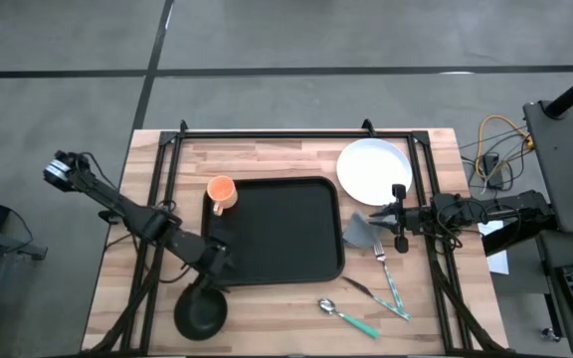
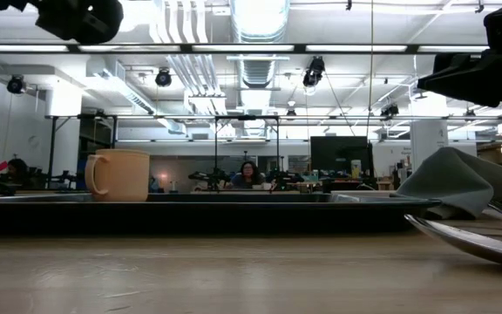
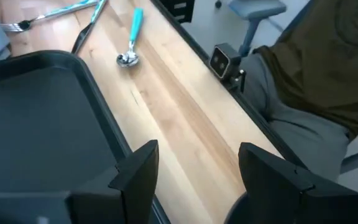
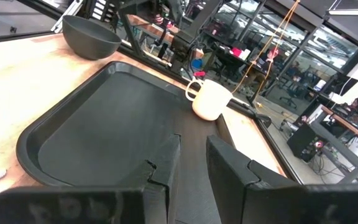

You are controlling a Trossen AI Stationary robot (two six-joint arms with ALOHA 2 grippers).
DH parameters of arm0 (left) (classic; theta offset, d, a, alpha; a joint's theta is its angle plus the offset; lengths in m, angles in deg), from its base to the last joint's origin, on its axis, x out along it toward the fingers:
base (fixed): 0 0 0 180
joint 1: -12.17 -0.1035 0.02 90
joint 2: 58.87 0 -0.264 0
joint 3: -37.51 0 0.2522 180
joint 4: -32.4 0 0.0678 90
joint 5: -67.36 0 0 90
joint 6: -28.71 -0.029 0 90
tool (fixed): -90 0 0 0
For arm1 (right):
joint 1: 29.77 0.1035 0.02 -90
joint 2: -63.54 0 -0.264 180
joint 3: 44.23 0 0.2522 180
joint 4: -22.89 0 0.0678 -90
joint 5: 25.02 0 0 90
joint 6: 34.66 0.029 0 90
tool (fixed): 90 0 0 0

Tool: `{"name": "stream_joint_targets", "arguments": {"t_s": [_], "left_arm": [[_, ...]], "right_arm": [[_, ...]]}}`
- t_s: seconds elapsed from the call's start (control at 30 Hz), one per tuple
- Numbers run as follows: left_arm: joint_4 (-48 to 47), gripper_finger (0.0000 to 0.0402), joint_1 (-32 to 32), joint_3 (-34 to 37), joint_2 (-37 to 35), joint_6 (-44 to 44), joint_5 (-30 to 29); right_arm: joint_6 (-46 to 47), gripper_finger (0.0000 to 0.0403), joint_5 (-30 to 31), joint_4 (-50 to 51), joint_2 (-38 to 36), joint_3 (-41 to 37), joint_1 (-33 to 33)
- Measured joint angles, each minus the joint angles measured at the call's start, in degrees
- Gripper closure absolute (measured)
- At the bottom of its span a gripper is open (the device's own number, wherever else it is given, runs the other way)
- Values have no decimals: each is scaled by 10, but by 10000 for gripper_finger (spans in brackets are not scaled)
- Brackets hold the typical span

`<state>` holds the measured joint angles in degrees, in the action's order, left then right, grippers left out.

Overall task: Set up tray
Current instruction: Put the white plate on the black tray

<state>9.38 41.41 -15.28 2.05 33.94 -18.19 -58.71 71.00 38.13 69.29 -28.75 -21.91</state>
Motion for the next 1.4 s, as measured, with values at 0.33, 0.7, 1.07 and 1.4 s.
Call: {"name": "stream_joint_targets", "arguments": {"t_s": [0.33,0.7,1.07,1.4], "left_arm": [[112,200,1,126,-136,-2,4],[214,200,1,266,-328,0,27],[212,200,1,324,-465,-23,79],[211,200,1,371,-558,-47,81]], "right_arm": [[0,335,0,0,0,0,0],[-2,335,0,0,0,0,0],[-1,335,0,0,0,0,0],[0,335,0,0,0,0,0]]}}
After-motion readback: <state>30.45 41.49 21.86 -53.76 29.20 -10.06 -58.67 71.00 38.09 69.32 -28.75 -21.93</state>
